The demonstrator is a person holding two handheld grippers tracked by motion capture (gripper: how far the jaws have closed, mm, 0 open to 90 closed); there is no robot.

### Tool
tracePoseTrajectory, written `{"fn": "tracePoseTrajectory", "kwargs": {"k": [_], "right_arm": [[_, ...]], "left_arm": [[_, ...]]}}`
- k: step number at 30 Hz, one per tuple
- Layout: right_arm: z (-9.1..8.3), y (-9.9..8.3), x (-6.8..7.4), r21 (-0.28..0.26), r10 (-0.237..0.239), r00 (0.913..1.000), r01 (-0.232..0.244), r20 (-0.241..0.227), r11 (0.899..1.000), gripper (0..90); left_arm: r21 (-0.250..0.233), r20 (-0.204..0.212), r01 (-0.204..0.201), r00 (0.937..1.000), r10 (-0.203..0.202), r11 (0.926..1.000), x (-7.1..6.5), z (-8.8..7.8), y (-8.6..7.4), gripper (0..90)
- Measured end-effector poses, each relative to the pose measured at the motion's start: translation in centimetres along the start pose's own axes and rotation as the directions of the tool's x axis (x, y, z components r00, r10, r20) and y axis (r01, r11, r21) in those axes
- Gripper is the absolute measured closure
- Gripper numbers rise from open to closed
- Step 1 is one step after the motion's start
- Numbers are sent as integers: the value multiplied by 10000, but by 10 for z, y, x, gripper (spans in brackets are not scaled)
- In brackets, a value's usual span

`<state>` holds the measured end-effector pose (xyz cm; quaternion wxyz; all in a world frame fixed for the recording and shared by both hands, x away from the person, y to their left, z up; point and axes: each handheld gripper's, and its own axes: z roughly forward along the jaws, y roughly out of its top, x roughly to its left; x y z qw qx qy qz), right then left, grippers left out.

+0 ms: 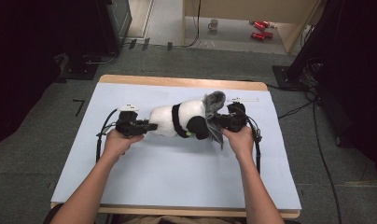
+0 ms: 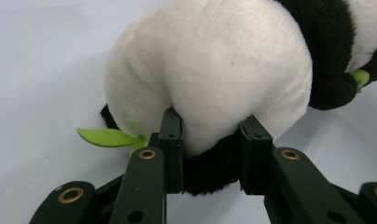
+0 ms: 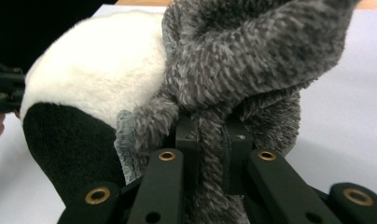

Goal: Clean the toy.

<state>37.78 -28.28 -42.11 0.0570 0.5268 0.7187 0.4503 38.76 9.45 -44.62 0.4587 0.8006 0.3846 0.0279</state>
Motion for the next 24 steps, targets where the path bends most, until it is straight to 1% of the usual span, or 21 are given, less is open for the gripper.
{"fn": "tracePoseTrajectory", "kwargs": {"k": [2, 7, 13, 16, 17, 19, 21, 23, 24], "right_arm": [[0, -1, 1, 0, -74, 10000, 74, 48, 10000, 811], [-2, -3, 0, -94, -162, 9999, 162, -37, 9998, 810], [-4, -5, -3, 97, -195, 9998, 195, -19, 9998, 810], [-4, -9, -4, 179, -199, 9997, 201, -128, 9996, 809], [-3, -10, -4, 262, -224, 9997, 226, -86, 9994, 808], [-4, -11, -3, 368, -429, 9991, 427, 46, 9984, 808], [-7, -12, 0, 364, -684, 9972, 672, 307, 9971, 807], [-12, -12, 0, 131, -881, 9933, 873, 751, 9961, 808], [-16, -11, -3, -79, -701, 9943, 710, 806, 9974, 809]], "left_arm": [[-1, -4, 1, 10000, -1, 10000, 0, 0, 0, 683], [-4, 11, -20, 10000, 20, 10000, 0, 0, 0, 683], [-15, 18, 2, 10000, -2, 10000, 1, -1, 0, 682], [-17, 69, 44, 10000, -44, 10000, 1, -1, 0, 682], [-14, 82, 34, 10000, -34, 10000, 1, -1, 0, 682], [-21, 72, 24, 10000, -23, 10000, 1, -1, 0, 682], [-18, 74, 40, 10000, -40, 10000, 1, -1, 0, 682], [-31, 85, 62, 9999, -62, 10000, 1, -1, 0, 682], [-47, 93, 72, 9999, -72, 10000, 1, -1, 0, 682]]}}
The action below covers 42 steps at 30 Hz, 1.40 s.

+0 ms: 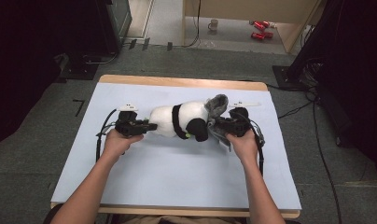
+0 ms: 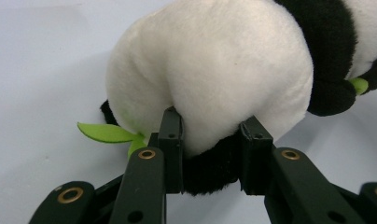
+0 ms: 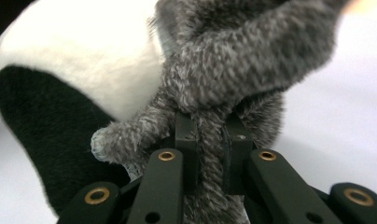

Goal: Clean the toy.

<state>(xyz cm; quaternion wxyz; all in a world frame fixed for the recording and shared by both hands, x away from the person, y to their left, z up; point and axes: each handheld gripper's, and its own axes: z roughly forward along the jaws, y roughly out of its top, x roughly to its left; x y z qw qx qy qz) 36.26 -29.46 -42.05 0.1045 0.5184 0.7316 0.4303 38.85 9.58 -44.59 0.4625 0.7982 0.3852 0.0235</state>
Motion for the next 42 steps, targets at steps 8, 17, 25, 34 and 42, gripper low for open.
{"fn": "tracePoseTrajectory", "kwargs": {"k": [8, 17, 25, 34, 42], "right_arm": [[-8, 2, -7, -174, 650, 9961, -661, -590, 9977, 807], [-24, 13, -19, -630, 1246, 9902, -1286, -633, 9897, 807], [5, 9, 1, -3, 215, 9940, -216, -1074, 9998, 807], [21, 0, 6, 646, 13, 9928, 65, -1196, 9979, 809], [28, -10, 8, 1185, 0, 9907, 163, -1363, 9928, 809]], "left_arm": [[15, -5, 38, 10000, -38, 10000, 0, 0, 0, 682], [-72, 59, 241, 9997, -241, 9997, 1, -1, 1, 681], [-50, 89, 237, 9997, -237, 9997, 1, -1, 1, 684], [-84, 140, 494, 9987, -493, 9987, 3, -1, 1, 686], [-123, 198, 533, 9984, -531, 9985, 3, -2, 1, 687]]}}
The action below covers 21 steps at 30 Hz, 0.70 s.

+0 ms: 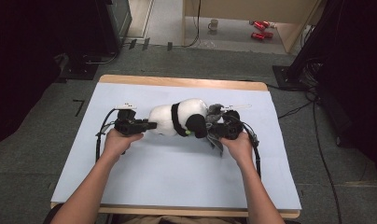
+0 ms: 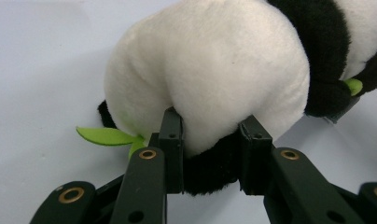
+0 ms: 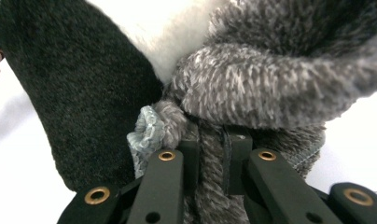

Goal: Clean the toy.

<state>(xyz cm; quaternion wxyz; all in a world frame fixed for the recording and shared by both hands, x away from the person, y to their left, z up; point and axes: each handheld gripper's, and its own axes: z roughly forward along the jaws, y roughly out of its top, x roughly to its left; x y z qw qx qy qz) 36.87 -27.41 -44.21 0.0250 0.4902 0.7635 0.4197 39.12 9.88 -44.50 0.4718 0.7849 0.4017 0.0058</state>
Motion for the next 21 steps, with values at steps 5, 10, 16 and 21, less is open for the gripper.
{"fn": "tracePoseTrajectory", "kwargs": {"k": [5, 10, 16, 21], "right_arm": [[-8, 3, 4, 130, 65, 9999, -64, -80, 9999, 810], [-22, 4, 11, 154, -36, 9996, 41, -297, 9999, 810], [-44, 2, 19, 61, -3, 9955, 9, -947, 10000, 809], [-44, -2, 20, 608, -75, 9972, 120, -747, 9981, 808]], "left_arm": [[-5, 262, 145, 9996, -144, 9999, -2, -6, 4, 692], [258, 726, 255, 9970, -273, 9993, -10, -19, 12, 693], [965, 1472, 621, 9862, -759, 9934, -15, -34, 18, 688], [1537, 1261, 570, 9890, -768, 9865, -8, -28, 12, 685]]}}
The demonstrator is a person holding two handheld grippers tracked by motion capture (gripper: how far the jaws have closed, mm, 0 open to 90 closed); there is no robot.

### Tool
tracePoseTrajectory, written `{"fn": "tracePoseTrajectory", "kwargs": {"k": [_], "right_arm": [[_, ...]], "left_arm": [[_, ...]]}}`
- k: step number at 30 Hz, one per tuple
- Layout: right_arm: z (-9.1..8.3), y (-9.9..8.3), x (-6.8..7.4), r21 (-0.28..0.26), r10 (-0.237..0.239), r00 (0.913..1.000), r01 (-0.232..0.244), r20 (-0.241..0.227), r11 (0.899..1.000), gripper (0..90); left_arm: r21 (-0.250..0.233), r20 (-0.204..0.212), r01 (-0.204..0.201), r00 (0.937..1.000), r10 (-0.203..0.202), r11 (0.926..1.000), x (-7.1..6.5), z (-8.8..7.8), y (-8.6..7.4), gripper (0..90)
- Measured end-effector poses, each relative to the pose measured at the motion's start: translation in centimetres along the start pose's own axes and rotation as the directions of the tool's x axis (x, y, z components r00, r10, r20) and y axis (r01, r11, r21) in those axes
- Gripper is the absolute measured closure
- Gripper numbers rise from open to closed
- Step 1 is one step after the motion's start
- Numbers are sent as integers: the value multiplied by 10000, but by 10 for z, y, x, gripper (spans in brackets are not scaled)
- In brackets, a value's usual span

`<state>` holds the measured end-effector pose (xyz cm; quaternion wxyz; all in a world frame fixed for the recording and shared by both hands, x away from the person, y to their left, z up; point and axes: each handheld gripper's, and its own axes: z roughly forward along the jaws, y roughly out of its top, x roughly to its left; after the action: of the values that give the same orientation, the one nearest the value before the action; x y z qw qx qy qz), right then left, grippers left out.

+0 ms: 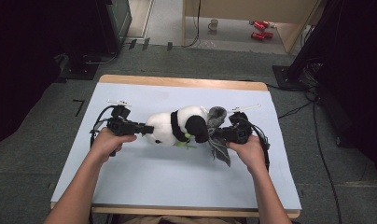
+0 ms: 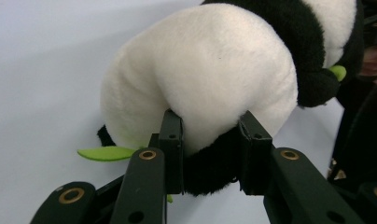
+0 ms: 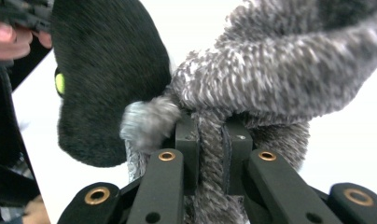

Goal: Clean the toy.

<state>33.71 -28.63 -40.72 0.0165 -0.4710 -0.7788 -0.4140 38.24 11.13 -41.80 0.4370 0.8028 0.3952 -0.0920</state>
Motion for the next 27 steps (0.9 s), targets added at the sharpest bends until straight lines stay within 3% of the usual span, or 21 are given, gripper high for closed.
{"fn": "tracePoseTrajectory", "kwargs": {"k": [6, 12, 17, 21, 24, 27], "right_arm": [[-11, 2, 0, -698, 1, 9999, 9, 144, 9976, 807], [-45, 18, 26, -1702, -438, 9990, 423, -47, 9845, 808], [-43, 27, 56, -1413, -1082, 9936, 1026, -326, 9846, 808], [-26, 26, 64, -1010, -1355, 9902, 1314, -345, 9862, 807], [-14, 28, 58, -787, -1454, 9892, 1466, 210, 9861, 807], [-7, 31, 52, -928, -1305, 9901, 1348, 512, 9865, 807]], "left_arm": [[-621, -305, -78, 9995, 59, 9980, 1, 1, 0, 663], [-1073, -786, -31, 9969, -54, 9942, -3, 4, 2, 637], [-1383, -1043, -65, 9945, -81, 9904, -4, 6, 4, 622], [-1638, -1178, -338, 9929, 145, 9859, -4, 7, 3, 603], [-2039, -1272, -744, 9907, 489, 9762, -5, 7, 3, 551], [-2640, -1749, -1634, 9773, 1194, 9506, -7, 2, 2, 480]]}}
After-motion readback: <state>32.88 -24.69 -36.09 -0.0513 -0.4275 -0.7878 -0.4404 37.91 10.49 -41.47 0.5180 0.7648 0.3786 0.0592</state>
